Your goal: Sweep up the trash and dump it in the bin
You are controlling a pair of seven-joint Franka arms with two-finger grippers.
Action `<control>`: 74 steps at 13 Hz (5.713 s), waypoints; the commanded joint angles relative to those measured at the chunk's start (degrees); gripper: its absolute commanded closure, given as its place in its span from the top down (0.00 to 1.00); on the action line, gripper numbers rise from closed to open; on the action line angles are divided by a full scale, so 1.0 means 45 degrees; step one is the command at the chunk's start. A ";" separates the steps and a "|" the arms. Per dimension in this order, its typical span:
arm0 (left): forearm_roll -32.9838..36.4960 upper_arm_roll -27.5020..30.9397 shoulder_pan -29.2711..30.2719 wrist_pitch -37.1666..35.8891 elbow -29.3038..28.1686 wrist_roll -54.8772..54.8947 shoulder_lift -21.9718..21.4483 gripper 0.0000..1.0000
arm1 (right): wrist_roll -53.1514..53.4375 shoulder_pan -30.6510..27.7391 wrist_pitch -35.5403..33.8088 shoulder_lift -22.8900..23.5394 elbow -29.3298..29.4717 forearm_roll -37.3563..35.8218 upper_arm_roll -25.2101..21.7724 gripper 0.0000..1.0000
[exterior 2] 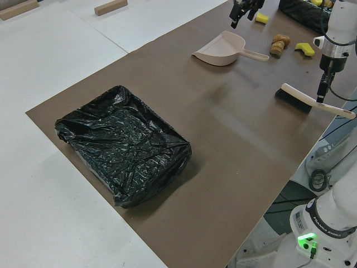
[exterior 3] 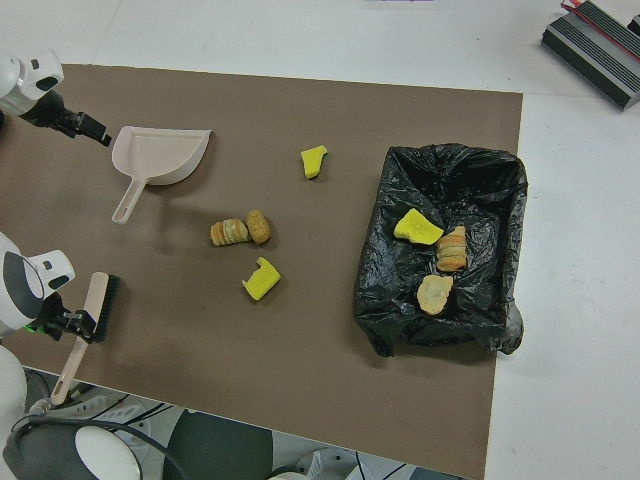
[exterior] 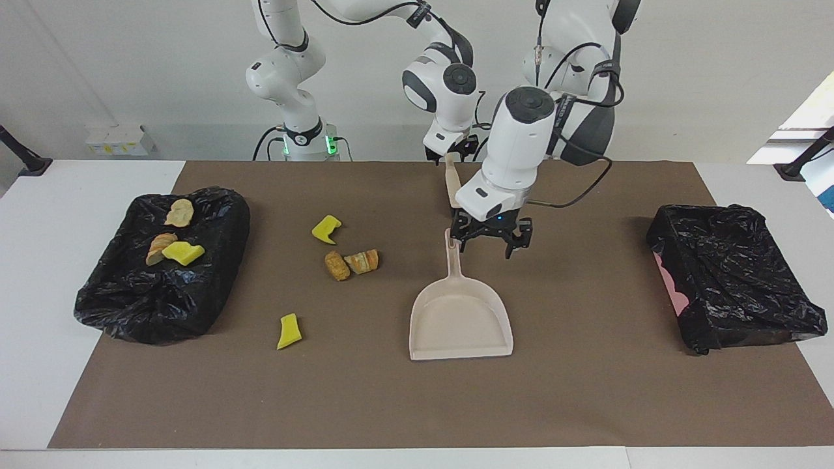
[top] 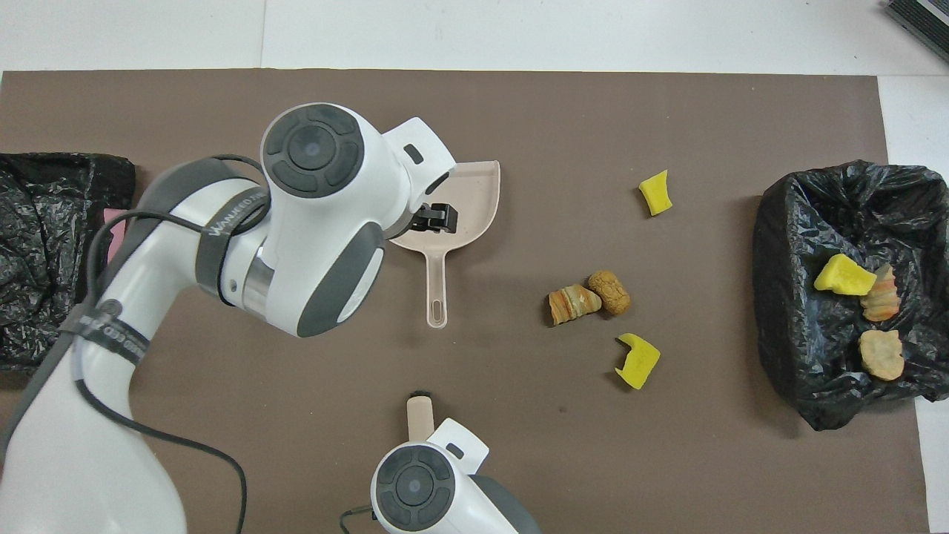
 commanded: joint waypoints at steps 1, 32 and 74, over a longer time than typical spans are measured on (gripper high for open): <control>0.0098 0.0167 -0.0528 0.1544 -0.1709 -0.0391 -0.0154 1.00 | 0.0551 0.0308 0.0703 -0.0689 -0.1068 0.0619 -0.0038 0.67; 0.0215 0.0265 0.0642 -0.0501 -0.3943 0.9324 -0.2068 0.00 | 0.0044 -0.8519 -0.4004 -0.3907 -0.3190 -0.2369 -0.0136 0.00; 0.0526 0.0304 0.0428 0.1979 -0.7556 1.3808 -0.3377 0.00 | -0.6782 -0.9413 -0.4179 0.1495 0.3987 -0.6424 -0.0097 0.00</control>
